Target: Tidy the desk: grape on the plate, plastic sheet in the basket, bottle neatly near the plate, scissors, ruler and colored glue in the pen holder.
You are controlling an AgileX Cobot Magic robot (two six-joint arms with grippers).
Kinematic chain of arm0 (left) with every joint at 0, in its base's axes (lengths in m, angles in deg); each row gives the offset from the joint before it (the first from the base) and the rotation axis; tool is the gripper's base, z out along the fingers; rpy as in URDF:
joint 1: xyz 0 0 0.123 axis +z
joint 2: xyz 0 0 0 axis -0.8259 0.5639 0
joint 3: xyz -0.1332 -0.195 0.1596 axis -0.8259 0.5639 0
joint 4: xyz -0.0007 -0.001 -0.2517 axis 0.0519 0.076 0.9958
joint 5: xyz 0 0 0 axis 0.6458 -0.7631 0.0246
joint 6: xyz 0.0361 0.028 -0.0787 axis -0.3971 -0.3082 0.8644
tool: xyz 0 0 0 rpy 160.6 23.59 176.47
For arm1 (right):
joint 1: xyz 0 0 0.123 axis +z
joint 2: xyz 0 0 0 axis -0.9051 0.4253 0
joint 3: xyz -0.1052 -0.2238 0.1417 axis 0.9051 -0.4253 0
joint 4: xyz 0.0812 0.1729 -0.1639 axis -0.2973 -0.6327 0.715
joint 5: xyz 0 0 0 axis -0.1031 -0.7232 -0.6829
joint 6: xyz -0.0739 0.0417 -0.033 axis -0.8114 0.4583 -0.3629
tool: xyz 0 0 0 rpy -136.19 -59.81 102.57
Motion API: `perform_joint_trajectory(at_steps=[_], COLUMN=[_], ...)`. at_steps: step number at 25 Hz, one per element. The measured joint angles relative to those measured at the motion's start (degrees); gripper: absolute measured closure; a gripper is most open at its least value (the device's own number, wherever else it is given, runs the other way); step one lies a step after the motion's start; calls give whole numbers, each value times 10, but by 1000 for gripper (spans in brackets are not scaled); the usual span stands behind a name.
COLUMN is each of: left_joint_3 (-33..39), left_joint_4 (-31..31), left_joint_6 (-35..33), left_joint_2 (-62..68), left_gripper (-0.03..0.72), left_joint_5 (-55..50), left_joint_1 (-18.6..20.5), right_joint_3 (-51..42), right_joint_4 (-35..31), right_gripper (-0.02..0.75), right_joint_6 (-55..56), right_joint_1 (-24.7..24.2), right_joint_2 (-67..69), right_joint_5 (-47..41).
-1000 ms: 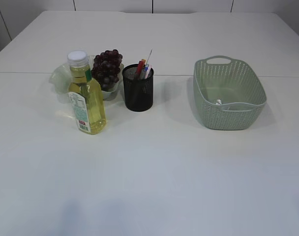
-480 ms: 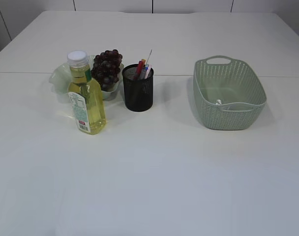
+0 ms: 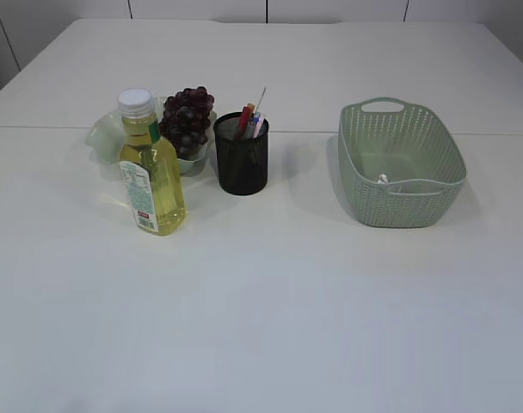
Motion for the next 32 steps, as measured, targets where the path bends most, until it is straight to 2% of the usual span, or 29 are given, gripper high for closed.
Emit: perform_joint_trajectory(at_steps=[5, 13, 22, 32], left_joint_3=[0, 0, 12, 14], left_joint_4=[3, 49, 72, 68], left_joint_6=[-5, -75, -80, -86], left_joint_2=[0, 0, -3, -83], left_gripper=[309, 309, 309, 309], left_joint_5=[6, 19, -8, -15], left_joint_1=[0, 0, 0, 0], right_joint_3=[-31, -63, -63, -63], right_joint_4=[23, 33, 44, 44], right_gripper=[260, 260, 260, 260], right_joint_6=[-2, -3, -5, -5], right_joint_1=[0, 0, 0, 0], right_joint_2=[0, 0, 0, 0], right_joint_5=[41, 65, 66, 67])
